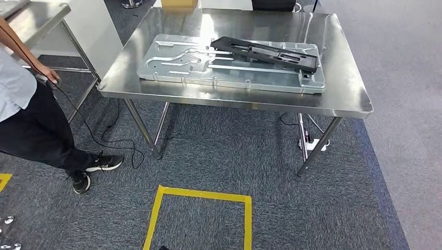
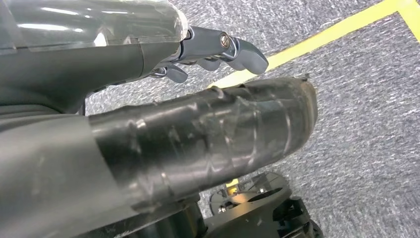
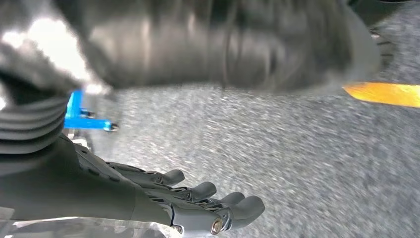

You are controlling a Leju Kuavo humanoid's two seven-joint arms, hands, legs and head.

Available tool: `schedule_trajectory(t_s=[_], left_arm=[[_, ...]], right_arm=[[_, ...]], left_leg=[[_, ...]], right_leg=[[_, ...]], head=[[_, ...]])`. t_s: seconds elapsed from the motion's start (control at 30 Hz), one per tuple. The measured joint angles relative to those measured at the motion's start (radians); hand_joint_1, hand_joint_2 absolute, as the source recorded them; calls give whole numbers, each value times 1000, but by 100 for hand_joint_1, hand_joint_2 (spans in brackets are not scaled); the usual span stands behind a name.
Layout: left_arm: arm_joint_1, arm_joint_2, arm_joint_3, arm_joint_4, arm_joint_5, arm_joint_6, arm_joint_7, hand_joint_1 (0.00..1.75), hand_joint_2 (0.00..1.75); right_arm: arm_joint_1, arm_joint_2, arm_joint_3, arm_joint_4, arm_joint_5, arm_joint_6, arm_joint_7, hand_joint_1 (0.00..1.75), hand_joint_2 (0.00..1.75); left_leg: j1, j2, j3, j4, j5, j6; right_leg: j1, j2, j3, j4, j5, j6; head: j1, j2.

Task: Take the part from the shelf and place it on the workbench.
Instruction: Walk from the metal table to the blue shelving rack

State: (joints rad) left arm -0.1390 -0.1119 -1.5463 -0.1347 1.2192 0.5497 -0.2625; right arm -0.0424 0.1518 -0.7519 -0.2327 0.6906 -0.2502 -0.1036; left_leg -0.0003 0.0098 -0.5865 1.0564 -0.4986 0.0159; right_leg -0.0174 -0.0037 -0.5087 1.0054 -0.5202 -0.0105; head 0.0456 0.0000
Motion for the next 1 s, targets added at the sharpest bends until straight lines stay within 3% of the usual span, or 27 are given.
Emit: schedule_trajectory(t_s=[0.1,0.13,0.17,0.2,0.23,0.3,0.33,0.37,0.47,0.53,0.6,0.63,0.67,0.7,0.8,0.83,0.93,1.0], left_arm=[[2,0,1,0,13,2,-3,0,0],[3,0,1,0,17,3,-5,0,0],[4,0,2,0,21,4,-7,0,0],[6,0,2,0,25,5,-9,0,0],[6,0,3,0,29,6,-12,0,0],[6,0,4,0,32,8,-16,0,0],[5,0,4,0,32,9,-17,0,0],[5,1,5,0,33,10,-17,0,0],[7,0,6,0,37,13,-19,0,0],[6,0,8,0,43,15,-20,0,0],[7,-1,10,0,48,16,-21,0,0],[8,-1,10,0,50,16,-22,0,0],[9,-2,11,0,52,16,-22,0,0],[9,-2,12,0,54,16,-22,0,0],[9,-4,15,0,56,16,-22,0,0],[9,-5,16,0,56,16,-22,0,0],[9,-6,17,0,57,17,-22,0,0],[9,-6,18,0,57,17,-22,0,0]], right_arm=[[-2,2,-11,0,-19,-11,-74,0,0],[-2,2,-16,0,-25,-12,-94,0,0],[-2,2,-21,0,-31,-12,-114,0,0],[-2,2,-26,0,-38,-12,-133,0,0],[-2,2,-31,0,-43,-11,-149,0,0],[-3,3,-41,0,-49,-11,-169,0,0],[-3,4,-44,0,-50,-11,-173,0,0],[-4,5,-46,0,-51,-11,-175,0,0],[-5,5,-53,0,-52,-16,-189,0,0],[-6,5,-60,0,-54,-24,-208,0,0],[-6,5,-65,0,-53,-34,-226,0,0],[-6,5,-66,0,-50,-40,-232,0,0],[-6,5,-66,0,-46,-46,-237,0,0],[-6,5,-66,0,-43,-51,-240,0,0],[-7,5,-66,0,-41,-54,-244,0,0],[-8,5,-66,0,-41,-53,-244,0,0],[-8,5,-67,0,-41,-50,-245,0,0],[-9,5,-68,0,-42,-48,-245,0,0]], left_leg=[[6,-2,-60,172,-122,-15],[7,-2,-71,221,-141,-17],[7,-2,-68,240,-139,-17],[7,-2,-45,220,-118,-15],[7,-3,-5,164,-87,-12],[3,-4,90,13,-48,1],[1,-5,118,-39,-43,6],[-2,-5,131,-67,-44,10],[0,-3,122,-82,-27,24],[6,0,108,-90,-8,38],[4,3,85,-86,5,45],[3,4,75,-83,11,46],[2,5,64,-78,15,45],[3,5,55,-72,19,43],[1,4,30,-46,24,37],[-1,4,24,-39,25,33],[-3,3,14,-34,35,15],[0,0,3,-13,16,4]], right_leg=[[3,-4,-28,0,22,-13],[4,-4,-38,1,28,-13],[5,-4,-47,3,35,-12],[6,-4,-55,5,40,-11],[6,-4,-62,8,44,-9],[8,-3,-71,14,52,-3],[8,-3,-75,17,57,2],[8,-3,-78,18,62,8],[8,-2,-84,20,69,27],[7,1,-108,75,18,35],[4,2,-153,200,-68,42],[4,2,-169,255,-97,45],[3,2,-170,282,-107,48],[2,2,-149,267,-96,49],[1,2,-24,76,-28,43],[3,3,0,31,-18,38],[7,4,0,12,-9,20],[4,1,-7,7,4,3]], head=[[-1,0],[-1,0],[-1,0],[-1,0],[-1,0],[-1,0],[-1,0],[-1,0],[0,0],[1,0],[3,0],[2,0],[2,0],[2,0],[2,0],[2,0],[2,0],[1,0]])
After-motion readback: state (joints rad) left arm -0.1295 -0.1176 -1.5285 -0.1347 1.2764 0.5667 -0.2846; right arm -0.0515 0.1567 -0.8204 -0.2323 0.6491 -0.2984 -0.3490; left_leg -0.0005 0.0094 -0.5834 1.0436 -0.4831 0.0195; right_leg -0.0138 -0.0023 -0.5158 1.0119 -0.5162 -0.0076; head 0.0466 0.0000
